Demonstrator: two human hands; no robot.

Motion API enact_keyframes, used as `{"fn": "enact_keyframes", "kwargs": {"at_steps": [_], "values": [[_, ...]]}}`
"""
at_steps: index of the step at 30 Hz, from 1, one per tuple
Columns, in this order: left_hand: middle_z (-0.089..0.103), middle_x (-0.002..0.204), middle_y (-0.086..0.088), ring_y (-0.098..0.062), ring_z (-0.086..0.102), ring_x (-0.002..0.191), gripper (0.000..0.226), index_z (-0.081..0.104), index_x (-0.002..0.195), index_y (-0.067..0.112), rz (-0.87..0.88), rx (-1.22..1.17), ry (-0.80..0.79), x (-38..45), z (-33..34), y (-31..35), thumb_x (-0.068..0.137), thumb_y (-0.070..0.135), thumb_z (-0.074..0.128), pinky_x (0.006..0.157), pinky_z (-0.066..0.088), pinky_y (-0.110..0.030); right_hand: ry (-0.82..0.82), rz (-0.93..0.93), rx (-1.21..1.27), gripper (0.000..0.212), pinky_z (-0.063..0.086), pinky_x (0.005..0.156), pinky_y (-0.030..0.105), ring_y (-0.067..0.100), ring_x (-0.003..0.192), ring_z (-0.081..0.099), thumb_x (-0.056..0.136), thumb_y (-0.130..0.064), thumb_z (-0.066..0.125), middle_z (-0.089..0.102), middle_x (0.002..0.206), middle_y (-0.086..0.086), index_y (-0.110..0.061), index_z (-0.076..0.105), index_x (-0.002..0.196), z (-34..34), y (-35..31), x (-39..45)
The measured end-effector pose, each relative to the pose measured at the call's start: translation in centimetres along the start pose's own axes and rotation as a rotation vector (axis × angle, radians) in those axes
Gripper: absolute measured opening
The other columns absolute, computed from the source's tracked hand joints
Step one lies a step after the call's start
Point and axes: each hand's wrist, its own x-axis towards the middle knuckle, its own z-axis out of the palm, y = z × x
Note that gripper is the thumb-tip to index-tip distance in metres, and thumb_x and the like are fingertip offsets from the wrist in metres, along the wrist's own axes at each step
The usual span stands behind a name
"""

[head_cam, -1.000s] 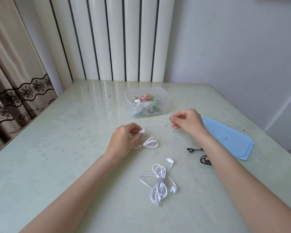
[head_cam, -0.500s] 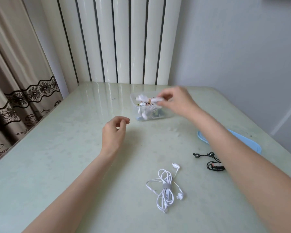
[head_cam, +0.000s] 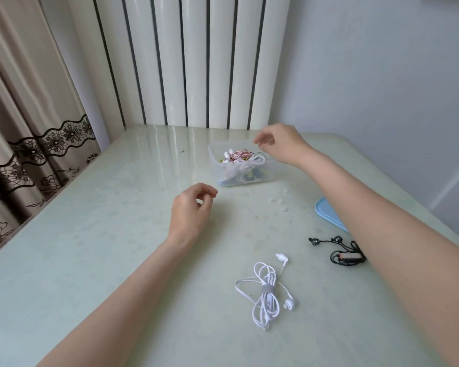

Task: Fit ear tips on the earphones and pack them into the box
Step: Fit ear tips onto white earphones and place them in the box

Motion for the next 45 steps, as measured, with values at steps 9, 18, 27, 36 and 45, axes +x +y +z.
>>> {"fn": "enact_keyframes", "kwargs": {"at_steps": [9,18,27,36,45], "values": [[0.056,0.087,0.005,-0.011,0.052,0.075,0.031,0.063,0.1,0.022,0.155,0.404,-0.831,-5.8,3.5,6.6,0.077,0.043,0.067,0.072,0.041,-0.023,-0.404,0.119,-0.008,0.02,0.055,0.071,0.026,0.008,0.057,0.061,0.082,0.002,0.054,0.068,0.081,0.014,-0.004,0.069,0.093,-1.5,2.9,-8.8],[0.069,0.087,-0.007,-0.019,0.062,0.077,0.018,0.067,0.098,0.009,0.192,0.297,-0.498,-4.5,3.5,6.1,0.082,0.01,0.059,0.077,0.046,-0.025,-0.225,0.272,0.036,0.021,0.052,0.07,0.025,0.019,0.062,0.059,0.082,0.004,0.05,0.064,0.075,0.013,-0.001,0.069,0.09,-1.3,5.2,-10.8],[0.065,0.074,-0.008,-0.001,0.06,0.051,0.016,0.061,0.1,0.001,-0.2,-0.404,-0.348,-1.1,3.6,3.7,0.092,0.005,0.048,0.058,0.052,-0.013,-0.215,0.235,-0.014,0.008,0.039,0.056,0.016,0.015,0.066,0.053,0.072,-0.009,0.072,0.057,0.066,0.002,-0.007,0.07,0.079,2.3,4.5,-9.4],[0.064,0.075,-0.004,0.001,0.056,0.053,0.027,0.063,0.079,0.009,-0.293,-0.566,-0.405,-0.7,4.6,3.0,0.093,0.006,0.04,0.057,0.046,-0.01,-0.076,0.336,1.059,0.014,0.052,0.059,0.013,0.005,0.052,0.059,0.078,0.007,0.063,0.062,0.07,0.008,-0.006,0.063,0.074,3.9,1.8,-10.4],[0.066,0.065,0.0,-0.007,0.061,0.061,0.016,0.066,0.098,0.008,-0.253,-0.604,-0.417,0.0,3.8,1.7,0.089,0.004,0.054,0.064,0.049,-0.013,0.015,0.373,1.265,0.011,0.053,0.062,0.014,0.006,0.056,0.063,0.08,0.006,0.061,0.069,0.06,0.001,-0.003,0.065,0.078,6.3,2.1,-10.5]]}}
